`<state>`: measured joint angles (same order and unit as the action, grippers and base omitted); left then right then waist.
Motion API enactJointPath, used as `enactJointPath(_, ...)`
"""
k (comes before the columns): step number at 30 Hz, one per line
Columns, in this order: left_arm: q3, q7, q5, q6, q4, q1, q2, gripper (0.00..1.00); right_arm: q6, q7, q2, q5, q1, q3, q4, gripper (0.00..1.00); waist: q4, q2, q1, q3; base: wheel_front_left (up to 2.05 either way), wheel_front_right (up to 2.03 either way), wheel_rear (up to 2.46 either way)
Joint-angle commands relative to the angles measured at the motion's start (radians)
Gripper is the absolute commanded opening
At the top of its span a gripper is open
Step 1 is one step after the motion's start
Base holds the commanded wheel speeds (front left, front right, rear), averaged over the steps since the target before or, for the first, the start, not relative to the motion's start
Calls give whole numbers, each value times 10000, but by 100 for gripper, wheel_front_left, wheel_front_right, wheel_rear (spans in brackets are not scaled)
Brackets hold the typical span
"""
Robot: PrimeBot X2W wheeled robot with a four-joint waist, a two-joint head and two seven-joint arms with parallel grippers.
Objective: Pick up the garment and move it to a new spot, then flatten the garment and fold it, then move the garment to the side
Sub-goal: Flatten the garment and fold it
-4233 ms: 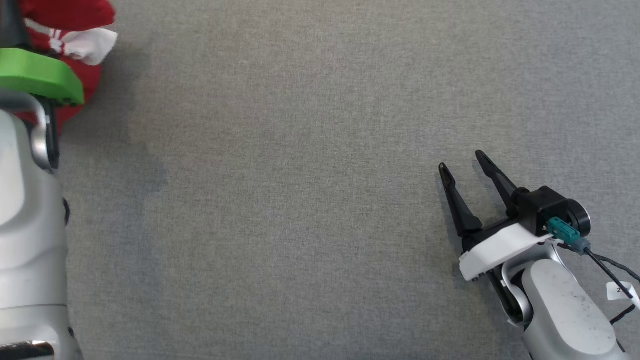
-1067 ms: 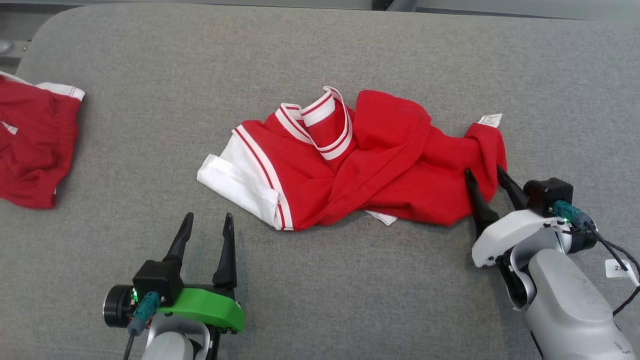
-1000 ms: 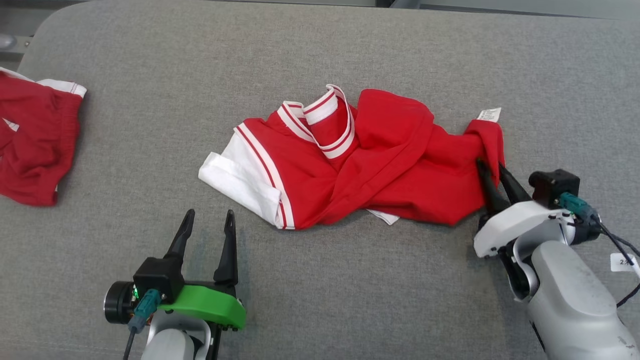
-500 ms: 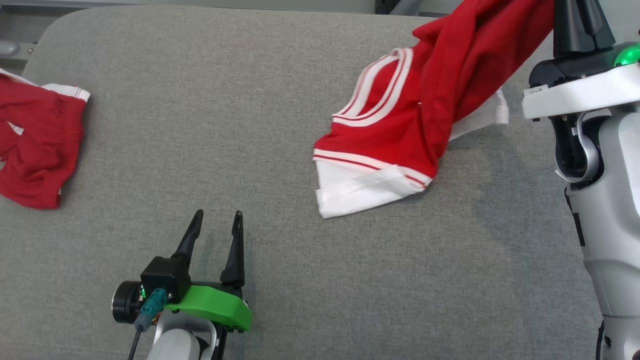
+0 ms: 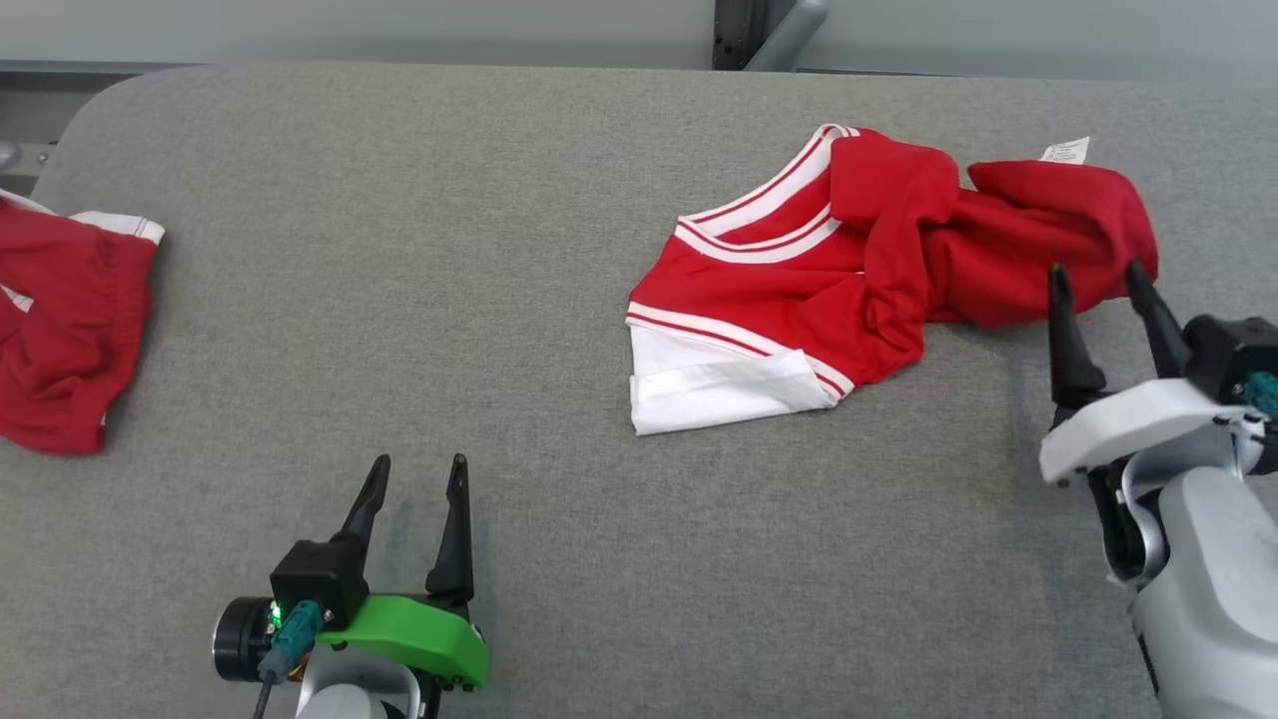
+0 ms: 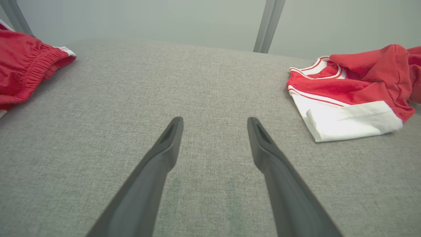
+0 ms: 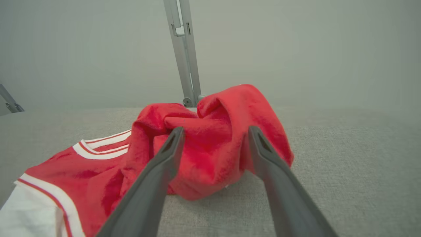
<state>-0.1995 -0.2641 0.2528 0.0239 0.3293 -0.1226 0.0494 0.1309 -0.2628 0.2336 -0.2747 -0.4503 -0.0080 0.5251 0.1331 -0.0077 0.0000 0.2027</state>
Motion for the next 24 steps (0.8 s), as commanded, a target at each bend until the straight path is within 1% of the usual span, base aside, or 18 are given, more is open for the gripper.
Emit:
enactJointPath(1, 58, -6, -78, 44, 28, 152, 19, 100, -3, -30, -131, 205, 429, 27, -364, 100, -350, 77, 0, -248, 0, 0, 0)
enactJointPath(6, 224, -5, -75, 118, 83, 257, 22, 100, -5, -30, -775, 343, 1527, -65, -1354, 100, -904, 77, 0, -679, 0, 0, 0)
enactJointPath(11, 209, -5, -114, 191, 107, -53, 22, 100, -3, -28, -1164, 304, 2189, 80, -1984, 100, -1461, 77, 0, -646, 0, 0, 0)
enactJointPath(12, 209, -5, -114, 191, 107, -53, 22, 100, -3, -28, -1164, 304, 2189, 80, -1984, 100, -1461, 77, 0, -646, 0, 0, 0)
enactJointPath(16, 121, -5, -157, 295, 285, -753, 21, 100, -5, -28, -1231, 210, 2161, 228, -2262, 100, -1921, 77, 0, -120, 0, 0, 0)
enactJointPath(19, 74, -5, -251, 400, 724, -1510, 27, 100, -3, -28, -1256, 174, 1924, 369, -2448, 100, -2308, 77, 0, 373, 0, 0, 0)
enactJointPath(24, 78, -5, -339, 597, 2172, -3110, 25, 100, -5, -28, -1294, 101, 1648, 477, -2644, 100, -2923, 77, 0, 1055, 0, 0, 0)
